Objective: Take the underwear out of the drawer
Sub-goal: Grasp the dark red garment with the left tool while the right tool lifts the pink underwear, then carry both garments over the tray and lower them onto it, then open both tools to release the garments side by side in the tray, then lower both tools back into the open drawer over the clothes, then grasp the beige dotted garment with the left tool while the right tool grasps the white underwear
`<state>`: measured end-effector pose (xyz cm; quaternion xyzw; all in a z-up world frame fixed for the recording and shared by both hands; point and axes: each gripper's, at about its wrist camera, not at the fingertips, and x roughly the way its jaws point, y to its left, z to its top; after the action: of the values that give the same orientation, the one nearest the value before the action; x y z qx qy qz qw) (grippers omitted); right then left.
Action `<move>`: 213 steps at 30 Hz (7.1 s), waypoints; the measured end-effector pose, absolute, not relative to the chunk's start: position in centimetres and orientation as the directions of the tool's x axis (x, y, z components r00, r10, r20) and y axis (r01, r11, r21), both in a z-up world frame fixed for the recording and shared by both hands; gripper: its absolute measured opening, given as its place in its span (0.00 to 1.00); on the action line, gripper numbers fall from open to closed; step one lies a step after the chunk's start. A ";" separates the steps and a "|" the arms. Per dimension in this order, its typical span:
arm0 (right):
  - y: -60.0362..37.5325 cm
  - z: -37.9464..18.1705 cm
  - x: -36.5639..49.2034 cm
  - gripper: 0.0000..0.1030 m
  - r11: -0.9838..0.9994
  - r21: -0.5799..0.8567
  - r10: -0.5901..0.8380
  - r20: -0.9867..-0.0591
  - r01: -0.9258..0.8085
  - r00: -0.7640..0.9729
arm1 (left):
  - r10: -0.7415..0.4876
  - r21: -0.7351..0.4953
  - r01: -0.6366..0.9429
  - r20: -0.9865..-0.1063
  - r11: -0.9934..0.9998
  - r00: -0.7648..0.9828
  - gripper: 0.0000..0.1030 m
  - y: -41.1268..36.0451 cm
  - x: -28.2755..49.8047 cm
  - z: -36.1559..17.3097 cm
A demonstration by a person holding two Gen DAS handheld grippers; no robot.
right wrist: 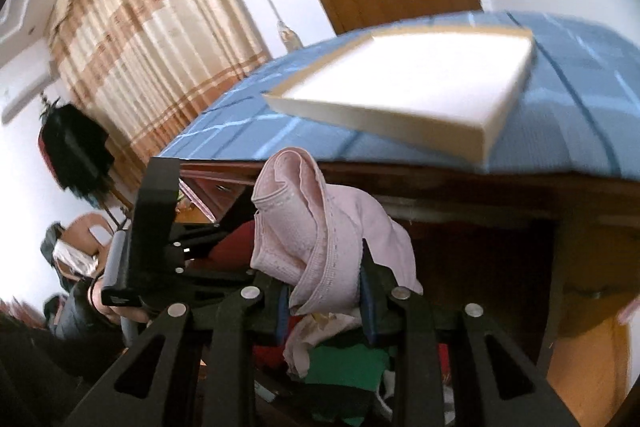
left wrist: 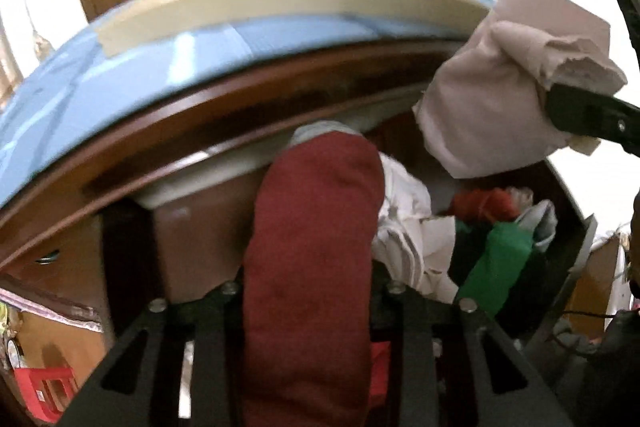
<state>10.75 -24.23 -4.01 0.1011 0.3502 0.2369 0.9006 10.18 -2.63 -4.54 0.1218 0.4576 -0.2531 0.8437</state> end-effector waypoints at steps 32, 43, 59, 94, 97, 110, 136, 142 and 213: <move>-20.5 7.0 31.8 0.29 0.813 -0.428 0.170 -0.474 -0.395 0.864 | -0.338 -0.048 0.414 -0.664 0.909 0.667 0.31 -3.0 30.9 10.9; -19.4 2.1 37.7 0.29 0.619 -0.600 0.176 -0.524 -0.507 0.834 | -0.314 -0.079 0.413 -0.779 0.907 0.542 0.31 -5.8 39.4 6.4; -17.7 -2.5 39.0 0.30 0.471 -0.681 0.105 -0.588 -0.561 0.802 | -0.214 -0.010 0.381 -0.841 0.924 0.497 0.36 -6.7 42.3 2.8; -21.9 3.7 29.7 0.63 0.852 -0.359 0.098 -0.605 -0.381 0.790 | -0.141 0.131 0.335 -0.724 0.933 0.675 0.79 -4.1 28.5 6.6; -22.3 4.1 28.6 0.63 0.885 -0.291 0.129 -0.599 -0.364 0.790 | -0.146 0.131 0.343 -0.725 0.930 0.673 0.79 -4.0 27.1 6.2; -21.9 4.9 23.0 0.63 0.897 -0.270 0.147 -0.566 -0.351 0.811 | -0.144 0.132 0.335 -0.715 0.933 0.684 0.79 -3.3 23.4 5.8; -22.9 1.5 14.1 0.63 0.928 -0.134 0.212 -0.578 -0.348 0.788 | -0.152 0.156 0.364 -0.709 0.918 0.688 0.79 -1.8 15.2 3.5; -23.7 -0.2 13.4 0.63 0.941 -0.063 0.229 -0.606 -0.334 0.762 | -0.172 0.125 0.384 -0.740 0.915 0.650 0.79 -1.6 13.7 1.5; -21.6 -12.1 18.4 0.63 0.884 0.464 0.403 -0.810 0.046 0.425 | -0.190 0.004 0.692 -0.960 0.722 0.203 0.40 0.8 11.9 -10.4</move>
<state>18.43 -21.61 -12.15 0.2141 0.5247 0.1094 0.8166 11.93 0.84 -10.43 0.2251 0.5569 -0.2969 0.7423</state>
